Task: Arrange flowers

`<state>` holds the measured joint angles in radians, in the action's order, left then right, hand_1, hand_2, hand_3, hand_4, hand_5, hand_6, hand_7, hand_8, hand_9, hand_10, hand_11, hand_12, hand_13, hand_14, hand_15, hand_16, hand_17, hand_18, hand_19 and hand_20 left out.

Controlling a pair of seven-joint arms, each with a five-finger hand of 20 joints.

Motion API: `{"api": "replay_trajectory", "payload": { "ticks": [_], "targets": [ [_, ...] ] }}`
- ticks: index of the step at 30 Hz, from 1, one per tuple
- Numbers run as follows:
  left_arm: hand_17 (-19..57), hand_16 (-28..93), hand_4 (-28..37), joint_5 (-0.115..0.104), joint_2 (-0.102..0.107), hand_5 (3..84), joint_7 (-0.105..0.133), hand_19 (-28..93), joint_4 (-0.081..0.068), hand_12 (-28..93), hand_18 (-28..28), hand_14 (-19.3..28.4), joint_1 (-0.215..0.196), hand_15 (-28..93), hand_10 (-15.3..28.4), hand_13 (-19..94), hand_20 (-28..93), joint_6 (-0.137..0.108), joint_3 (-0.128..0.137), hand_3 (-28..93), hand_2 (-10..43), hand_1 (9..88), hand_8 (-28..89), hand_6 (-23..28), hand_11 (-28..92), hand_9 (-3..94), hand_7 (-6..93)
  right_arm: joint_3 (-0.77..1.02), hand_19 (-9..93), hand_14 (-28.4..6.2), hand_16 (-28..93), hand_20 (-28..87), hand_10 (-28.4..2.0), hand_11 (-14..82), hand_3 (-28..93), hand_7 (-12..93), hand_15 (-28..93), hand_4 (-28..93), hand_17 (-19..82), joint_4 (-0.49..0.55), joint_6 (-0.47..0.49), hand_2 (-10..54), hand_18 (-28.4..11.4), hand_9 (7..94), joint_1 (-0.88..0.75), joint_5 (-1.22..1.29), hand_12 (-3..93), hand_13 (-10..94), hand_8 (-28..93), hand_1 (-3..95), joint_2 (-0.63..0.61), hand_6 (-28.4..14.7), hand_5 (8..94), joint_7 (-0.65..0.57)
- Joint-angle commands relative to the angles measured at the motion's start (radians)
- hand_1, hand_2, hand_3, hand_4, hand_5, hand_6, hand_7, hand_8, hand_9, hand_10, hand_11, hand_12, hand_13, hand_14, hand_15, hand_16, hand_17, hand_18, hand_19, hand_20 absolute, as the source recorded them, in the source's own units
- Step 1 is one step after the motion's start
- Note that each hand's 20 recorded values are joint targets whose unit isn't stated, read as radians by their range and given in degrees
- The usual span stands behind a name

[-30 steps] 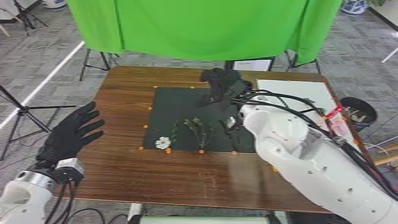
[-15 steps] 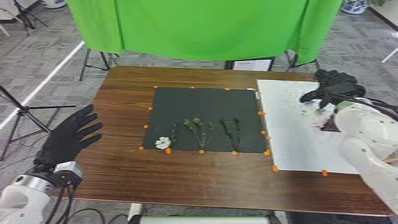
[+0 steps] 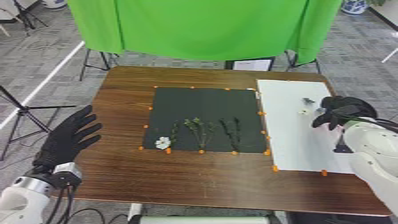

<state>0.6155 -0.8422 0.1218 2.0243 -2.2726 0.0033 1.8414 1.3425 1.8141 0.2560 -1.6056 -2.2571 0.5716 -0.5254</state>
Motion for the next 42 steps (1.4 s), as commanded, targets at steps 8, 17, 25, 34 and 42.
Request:
{"api": "replay_trajectory", "payload": {
  "ticks": [8,17,25,34,42],
  "targets": [
    [-12.1,1,-28.3,-0.002,0.002,21.5,-0.001,39,0.002,19,20.2,13.6,0.001,29,10.2,12,10,-0.02,-0.01,70,-4.8,24.3,-11,3.7,18,15.8,19.3,-0.067,86,-9.3,22,52,-8.0,21.5,85,32,76,-28,28,-0.052,0.029,-9.5,-19.9,47.0,0.048,0.0,20.2,54,-18,24.1,0.008,-0.7,42.0,0.006],
    [-12.1,2,-28.3,0.0,0.0,21.4,-0.012,39,0.001,20,20.2,13.5,0.01,29,10.1,12,10,-0.018,-0.01,70,-4.8,24.3,-11,3.7,18,15.7,19.3,-0.118,88,-7.2,24,51,-8.0,28.4,87,41,77,-28,31,-0.085,-0.018,-9.5,-17.9,58.2,0.066,-0.037,21.1,61,-21,31.5,0.007,2.2,50.1,0.033],
    [-12.1,1,-28.3,0.0,-0.001,21.4,-0.003,38,0.003,19,20.2,13.6,-0.013,29,10.1,12,10,-0.004,0.002,70,-4.7,24.3,-11,3.7,18,15.8,19.3,-0.126,91,-3.7,35,50,-5.7,20.3,86,59,72,-28,38,-0.089,-0.09,-9.5,-16.7,77.7,0.052,-0.051,46.8,70,1,49.3,-0.004,3.6,57.9,0.048],
    [-12.1,1,-28.3,0.002,0.01,21.5,-0.007,39,0.002,19,20.2,13.6,-0.002,29,10.1,12,10,0.001,-0.002,70,-4.7,24.4,-11,3.7,18,15.8,19.4,-0.176,93,-3.8,35,49,-5.5,24.7,88,58,72,-27,40,-0.026,-0.168,-9.5,-17.2,82.7,0.117,-0.058,50.8,73,1,48.9,0.009,2.4,65.0,0.087],
    [-12.1,1,-28.3,0.003,0.019,21.4,-0.009,38,0.002,19,20.2,13.6,0.007,29,10.2,12,10,0.001,-0.005,70,-4.7,24.4,-11,3.7,18,15.8,19.3,-0.437,93,-4.0,35,49,-5.3,25.3,88,59,72,-26,40,-0.008,-0.246,-9.5,-17.4,83.8,0.417,-0.077,50.6,74,1,48.6,0.106,2.1,66.7,0.181]
  ]
}}
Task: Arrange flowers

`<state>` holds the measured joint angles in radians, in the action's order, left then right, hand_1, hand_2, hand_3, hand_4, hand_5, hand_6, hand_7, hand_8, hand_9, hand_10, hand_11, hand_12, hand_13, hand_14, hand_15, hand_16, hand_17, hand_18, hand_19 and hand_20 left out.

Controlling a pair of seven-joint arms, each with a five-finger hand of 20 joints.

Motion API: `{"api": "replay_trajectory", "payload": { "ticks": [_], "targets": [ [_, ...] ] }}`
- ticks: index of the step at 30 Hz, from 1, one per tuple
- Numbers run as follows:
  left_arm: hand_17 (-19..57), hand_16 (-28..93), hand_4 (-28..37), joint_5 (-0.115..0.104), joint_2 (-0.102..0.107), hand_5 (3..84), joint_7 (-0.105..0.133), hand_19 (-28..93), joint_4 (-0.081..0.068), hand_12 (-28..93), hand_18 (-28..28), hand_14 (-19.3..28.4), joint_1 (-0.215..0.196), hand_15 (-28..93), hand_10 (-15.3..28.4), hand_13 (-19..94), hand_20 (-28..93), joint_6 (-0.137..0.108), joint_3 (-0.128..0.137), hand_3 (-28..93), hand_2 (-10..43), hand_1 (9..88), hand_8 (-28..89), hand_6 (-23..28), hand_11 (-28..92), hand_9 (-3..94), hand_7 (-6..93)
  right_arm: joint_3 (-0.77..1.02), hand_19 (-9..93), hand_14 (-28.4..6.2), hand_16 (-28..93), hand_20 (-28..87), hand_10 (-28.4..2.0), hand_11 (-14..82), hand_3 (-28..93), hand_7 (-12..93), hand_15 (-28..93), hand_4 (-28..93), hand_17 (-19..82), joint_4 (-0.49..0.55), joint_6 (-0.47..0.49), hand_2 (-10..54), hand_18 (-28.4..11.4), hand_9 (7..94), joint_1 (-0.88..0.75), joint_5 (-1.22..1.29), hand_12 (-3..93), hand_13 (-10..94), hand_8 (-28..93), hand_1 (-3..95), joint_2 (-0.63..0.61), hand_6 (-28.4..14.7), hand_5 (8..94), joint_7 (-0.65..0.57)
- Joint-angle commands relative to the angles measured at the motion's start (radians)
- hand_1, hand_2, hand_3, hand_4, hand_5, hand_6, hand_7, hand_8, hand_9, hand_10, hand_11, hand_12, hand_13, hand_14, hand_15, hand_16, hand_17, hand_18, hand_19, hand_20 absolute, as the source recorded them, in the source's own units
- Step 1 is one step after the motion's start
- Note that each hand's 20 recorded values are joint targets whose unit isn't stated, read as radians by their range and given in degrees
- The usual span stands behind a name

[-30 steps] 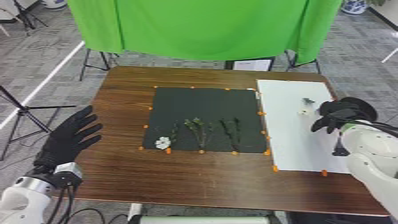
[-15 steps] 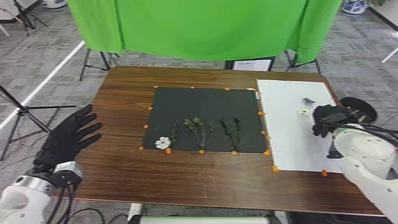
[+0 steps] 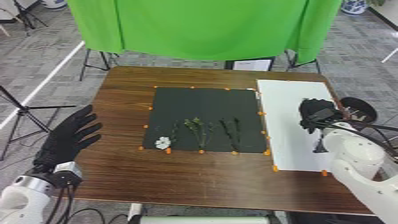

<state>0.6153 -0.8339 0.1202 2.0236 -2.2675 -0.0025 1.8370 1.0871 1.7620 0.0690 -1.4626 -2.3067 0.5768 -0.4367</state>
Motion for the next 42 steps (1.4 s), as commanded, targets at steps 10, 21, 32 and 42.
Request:
{"api": "replay_trajectory", "payload": {
  "ticks": [10,21,32,42],
  "targets": [
    [-12.1,1,-28.3,0.005,0.018,21.4,-0.016,38,-0.01,19,20.2,13.6,0.042,29,10.2,12,10,0.008,-0.024,70,-4.6,24.4,-11,3.7,18,15.8,19.5,-0.496,93,-4.3,36,50,-5.6,25.6,88,59,73,-26,40,-0.085,-0.095,-9.5,-17.4,83.2,0.554,-0.062,52.3,74,2,48.3,0.396,2.0,65.9,0.198],
    [-12.1,1,-28.3,0.004,0.028,21.5,-0.006,38,-0.012,19,20.2,13.6,0.061,29,10.2,12,10,-0.005,-0.04,70,-4.5,24.4,-11,3.7,18,15.8,19.4,-0.619,93,-4.3,35,50,-5.4,27.0,87,60,74,-26,40,-0.253,-0.094,-9.5,-17.2,82.2,0.621,-0.113,52.4,73,2,48.1,0.624,2.4,64.6,0.219],
    [-12.1,1,-28.3,0.001,0.045,21.5,0.001,38,-0.026,19,20.2,13.5,0.099,29,10.2,12,10,0.0,-0.07,70,-4.5,24.5,-11,3.7,18,15.7,19.5,-0.663,93,-4.5,33,51,-4.8,27.6,87,60,76,-28,39,-0.394,-0.146,-9.5,-17.2,81.6,0.634,-0.152,52.4,72,4,47.7,0.712,2.7,64.1,0.213],
    [-12.1,2,-28.3,0.001,0.046,21.4,0.006,39,-0.024,19,20.2,13.5,0.096,29,10.1,12,10,-0.005,-0.074,70,-4.5,24.5,-11,3.7,18,15.7,19.4,-0.675,93,-4.4,33,52,-4.6,26.7,83,59,77,-28,39,-0.444,-0.149,-9.5,-16.9,80.5,0.643,-0.191,52.2,72,4,47.6,0.725,2.7,63.2,0.183]
  ]
}}
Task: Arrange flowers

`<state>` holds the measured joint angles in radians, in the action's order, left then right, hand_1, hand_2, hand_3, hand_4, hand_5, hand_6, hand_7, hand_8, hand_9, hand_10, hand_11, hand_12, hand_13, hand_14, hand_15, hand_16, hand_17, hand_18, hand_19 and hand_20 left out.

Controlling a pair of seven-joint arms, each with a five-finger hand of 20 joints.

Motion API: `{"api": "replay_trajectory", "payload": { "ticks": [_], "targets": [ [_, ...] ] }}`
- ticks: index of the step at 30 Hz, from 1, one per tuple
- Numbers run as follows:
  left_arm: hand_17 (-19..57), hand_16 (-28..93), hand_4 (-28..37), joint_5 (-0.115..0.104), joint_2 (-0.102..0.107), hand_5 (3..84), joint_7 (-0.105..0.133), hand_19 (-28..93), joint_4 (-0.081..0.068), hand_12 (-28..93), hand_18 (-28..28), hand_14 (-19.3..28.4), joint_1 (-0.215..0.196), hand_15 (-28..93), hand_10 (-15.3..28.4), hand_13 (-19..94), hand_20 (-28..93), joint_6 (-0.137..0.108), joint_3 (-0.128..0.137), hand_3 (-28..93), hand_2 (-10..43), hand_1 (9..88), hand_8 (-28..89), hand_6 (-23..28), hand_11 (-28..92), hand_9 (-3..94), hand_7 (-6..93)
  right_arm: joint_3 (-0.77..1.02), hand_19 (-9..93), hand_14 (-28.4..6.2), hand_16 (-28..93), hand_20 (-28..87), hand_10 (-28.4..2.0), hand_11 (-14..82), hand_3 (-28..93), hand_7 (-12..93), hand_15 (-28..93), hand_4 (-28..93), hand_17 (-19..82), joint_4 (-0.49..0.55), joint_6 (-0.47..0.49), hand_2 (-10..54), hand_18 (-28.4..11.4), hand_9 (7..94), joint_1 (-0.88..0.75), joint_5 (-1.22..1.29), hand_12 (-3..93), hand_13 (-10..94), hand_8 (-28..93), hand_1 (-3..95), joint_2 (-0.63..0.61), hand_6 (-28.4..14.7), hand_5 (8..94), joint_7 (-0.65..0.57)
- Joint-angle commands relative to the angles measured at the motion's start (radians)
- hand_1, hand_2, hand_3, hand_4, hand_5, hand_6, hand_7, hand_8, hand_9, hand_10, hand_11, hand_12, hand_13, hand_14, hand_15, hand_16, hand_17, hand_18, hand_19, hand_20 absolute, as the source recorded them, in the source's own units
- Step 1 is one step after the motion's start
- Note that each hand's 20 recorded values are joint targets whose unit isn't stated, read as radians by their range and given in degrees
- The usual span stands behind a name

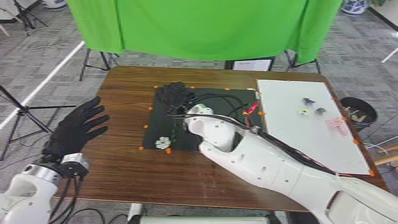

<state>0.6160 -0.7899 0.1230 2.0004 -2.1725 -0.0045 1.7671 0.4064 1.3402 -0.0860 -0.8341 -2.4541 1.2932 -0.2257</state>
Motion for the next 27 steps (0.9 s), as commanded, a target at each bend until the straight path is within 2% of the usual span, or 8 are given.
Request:
{"api": "replay_trajectory", "payload": {
  "ticks": [1,3,5,7,8,11,22,27],
  "targets": [
    [-12.1,2,-28.3,-0.001,0.005,21.4,0.004,39,-0.005,19,20.2,13.5,0.006,29,10.1,12,10,0.001,-0.008,70,-4.5,24.4,-11,3.7,18,15.7,19.4,0.009,93,-4.5,33,52,-4.7,26.3,83,59,77,-28,39,-0.017,0.02,-9.5,-16.8,80.3,0.012,-0.035,52.1,71,4,47.3,0.006,2.6,62.8,-0.035],
    [-12.1,2,-28.3,0.002,0.001,21.4,0.006,39,-0.003,19,20.2,13.5,0.003,29,10.1,12,10,0.001,-0.007,70,-4.5,24.4,-11,3.7,18,15.7,19.4,0.014,93,-4.5,33,51,-4.8,25.4,81,58,77,-28,38,-0.01,0.039,-9.5,-16.8,79.9,0.008,-0.029,51.4,70,3,45.7,0.004,2.9,62.2,-0.031],
    [-12.1,2,-28.3,-0.002,0.006,21.4,0.006,39,-0.005,19,20.2,13.5,0.004,29,10.0,12,10,0.002,-0.008,70,-4.5,24.4,-11,3.7,18,15.7,19.5,0.02,93,-4.6,32,51,-4.9,24.4,78,57,76,-28,38,-0.01,0.049,-9.5,-16.8,79.6,0.002,-0.044,50.5,70,2,43.4,0.003,3.2,62.1,-0.029],
    [-12.1,2,-28.3,0.0,0.002,21.4,0.009,39,-0.001,19,20.2,13.5,-0.004,29,10.1,12,10,-0.002,-0.004,70,-4.4,24.5,-11,3.7,18,15.7,19.5,0.021,93,-4.7,32,51,-5.3,26.6,77,56,76,-28,38,-0.007,0.06,-9.5,-16.9,78.4,-0.001,-0.033,48.0,70,2,42.2,0.004,3.3,62.2,-0.03],
    [-12.1,2,-28.3,-0.003,0.006,21.4,0.004,39,-0.007,19,20.2,13.5,0.009,29,10.1,12,10,-0.001,-0.011,70,-4.5,24.5,-11,3.7,18,15.7,19.5,0.022,93,-4.7,32,51,-5.4,27.6,77,56,76,-28,38,-0.003,0.071,-9.5,-16.8,78.0,-0.001,-0.033,47.0,70,2,41.9,0.003,3.3,62.1,-0.034],
    [-12.1,2,-28.3,-0.003,0.009,21.4,0.003,39,-0.008,19,20.2,13.5,0.009,29,10.0,12,10,0.001,-0.011,70,-4.5,24.4,-11,3.7,18,15.7,19.5,0.023,92,-4.8,32,51,-5.7,31.3,75,55,76,-28,37,-0.002,0.08,-9.5,-16.7,75.9,-0.004,-0.038,42.5,69,2,40.7,0.004,3.1,60.9,-0.038],
    [-12.1,2,-28.3,0.0,0.004,21.4,-0.001,39,-0.007,19,20.2,13.6,0.008,29,10.1,12,10,0.001,-0.009,70,-4.5,24.5,-11,3.7,19,15.6,19.5,0.024,92,-5.0,32,52,-7.4,38.5,70,53,77,-28,36,-0.001,0.08,-9.5,-16.7,71.8,-0.002,-0.027,33.5,68,2,39.5,0.011,3.1,58.9,-0.052],
    [-12.1,2,-28.3,-0.001,-0.003,21.4,0.001,39,0.0,19,20.2,13.6,-0.009,29,10.2,12,10,-0.001,-0.001,70,-4.4,24.5,-11,3.7,19,15.6,19.5,0.085,92,-5.3,31,52,-8.4,41.5,76,50,77,-28,36,0.068,0.085,-9.5,-16.9,68.0,-0.024,0.051,29.5,67,-4,33.2,-0.009,3.0,58.0,-0.046]
  ]
}}
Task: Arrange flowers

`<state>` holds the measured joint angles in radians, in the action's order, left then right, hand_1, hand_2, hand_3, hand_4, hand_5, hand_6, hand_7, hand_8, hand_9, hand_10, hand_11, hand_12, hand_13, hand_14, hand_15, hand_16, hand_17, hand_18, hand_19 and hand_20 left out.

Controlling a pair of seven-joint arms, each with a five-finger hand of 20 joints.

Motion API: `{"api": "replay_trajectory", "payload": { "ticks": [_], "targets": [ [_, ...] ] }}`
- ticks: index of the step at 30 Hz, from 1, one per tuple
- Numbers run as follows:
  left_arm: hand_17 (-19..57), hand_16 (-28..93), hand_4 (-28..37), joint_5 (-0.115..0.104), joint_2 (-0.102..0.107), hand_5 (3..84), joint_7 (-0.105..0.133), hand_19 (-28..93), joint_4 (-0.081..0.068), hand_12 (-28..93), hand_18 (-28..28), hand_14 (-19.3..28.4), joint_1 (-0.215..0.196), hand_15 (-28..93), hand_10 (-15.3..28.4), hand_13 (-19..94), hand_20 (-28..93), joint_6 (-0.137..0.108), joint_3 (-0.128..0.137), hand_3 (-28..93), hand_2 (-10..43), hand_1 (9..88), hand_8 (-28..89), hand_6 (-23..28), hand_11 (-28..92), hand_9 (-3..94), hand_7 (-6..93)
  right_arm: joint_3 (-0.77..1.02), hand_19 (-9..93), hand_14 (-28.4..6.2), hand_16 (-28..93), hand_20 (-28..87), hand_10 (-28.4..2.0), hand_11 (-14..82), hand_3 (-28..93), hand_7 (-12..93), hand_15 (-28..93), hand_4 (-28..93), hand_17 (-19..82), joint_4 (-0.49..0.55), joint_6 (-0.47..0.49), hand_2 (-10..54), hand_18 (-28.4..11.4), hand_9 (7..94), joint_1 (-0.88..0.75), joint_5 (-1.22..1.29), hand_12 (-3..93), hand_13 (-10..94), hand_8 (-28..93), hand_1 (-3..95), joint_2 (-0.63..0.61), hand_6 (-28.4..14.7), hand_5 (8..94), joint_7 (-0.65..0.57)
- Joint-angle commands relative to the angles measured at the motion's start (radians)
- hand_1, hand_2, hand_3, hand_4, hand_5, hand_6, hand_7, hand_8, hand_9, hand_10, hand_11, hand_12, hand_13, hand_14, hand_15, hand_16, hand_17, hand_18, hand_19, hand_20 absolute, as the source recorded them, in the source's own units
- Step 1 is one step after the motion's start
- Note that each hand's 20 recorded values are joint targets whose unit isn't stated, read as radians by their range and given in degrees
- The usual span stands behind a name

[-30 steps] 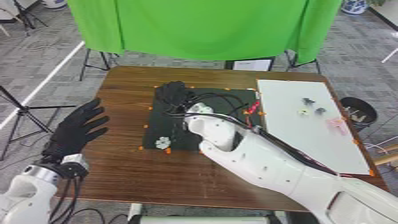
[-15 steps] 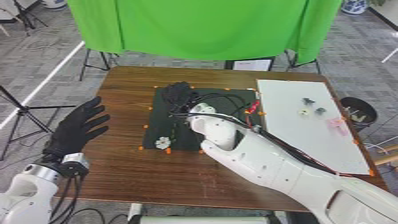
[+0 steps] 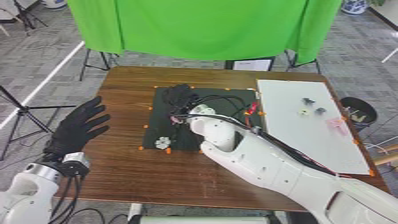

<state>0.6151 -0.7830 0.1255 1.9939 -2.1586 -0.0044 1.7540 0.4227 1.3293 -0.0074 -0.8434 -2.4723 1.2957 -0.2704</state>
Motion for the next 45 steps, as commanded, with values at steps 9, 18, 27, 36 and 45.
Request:
{"api": "replay_trajectory", "payload": {
  "ticks": [9,18,27,36,45],
  "targets": [
    [-12.1,1,-28.3,0.001,-0.04,21.4,-0.009,38,0.014,19,20.1,13.6,-0.058,29,10.1,12,10,-0.002,0.037,70,-4.3,24.5,-11,3.7,19,15.6,19.5,0.235,91,-7.9,30,51,-10.6,43.1,85,49,78,-28,33,0.26,0.002,-9.5,-17.4,52.7,-0.058,0.197,27.5,60,-20,23.5,-0.229,-0.2,45.2,-0.047],
    [-12.1,1,-28.3,0.003,-0.061,21.4,-0.012,39,0.025,19,20.2,13.6,-0.087,29,10.1,12,10,-0.002,0.064,70,-4.4,24.5,-11,3.7,19,15.6,19.5,0.496,83,-10.4,19,49,-14.0,26.6,88,39,76,-28,25,0.362,0.084,-9.5,-18.8,26.7,-0.26,0.262,23.4,42,-18,23.5,-0.57,-4.3,21.1,-0.219],
    [-12.1,1,-28.3,0.001,-0.057,21.4,-0.007,39,0.025,19,20.2,13.6,-0.099,29,10.1,12,10,0.0,0.069,70,-4.4,24.4,-11,3.6,18,15.6,19.5,0.804,79,-11.1,14,49,-16.3,11.9,86,27,72,-28,21,0.419,0.192,-9.5,-19.5,23.5,-0.566,0.29,23.0,38,-12,21.0,-0.723,-7.5,16.9,-0.353],
    [-12.1,1,-28.3,0.004,-0.06,21.4,-0.011,39,0.025,19,20.1,13.6,-0.104,29,10.1,12,10,0.008,0.07,70,-4.5,24.3,-11,3.7,19,15.6,19.2,0.922,80,-9.5,18,49,-14.9,18.5,86,30,72,-28,23,0.399,0.219,-9.5,-20.4,37.4,-0.706,0.313,20.7,46,-14,21.1,-0.744,-6.8,27.4,-0.338],
    [-12.1,1,-28.3,0.0,-0.049,21.4,-0.008,39,0.024,19,20.2,13.6,-0.107,29,10.1,12,10,0.007,0.072,70,-4.4,24.4,-11,3.7,18,15.6,19.3,0.952,81,-9.2,21,50,-14.1,21.0,82,31,72,-28,25,0.378,0.273,-9.5,-20.7,42.4,-0.735,0.368,19.9,49,-15,18.1,-0.733,-5.8,32.4,-0.356]
  ]
}}
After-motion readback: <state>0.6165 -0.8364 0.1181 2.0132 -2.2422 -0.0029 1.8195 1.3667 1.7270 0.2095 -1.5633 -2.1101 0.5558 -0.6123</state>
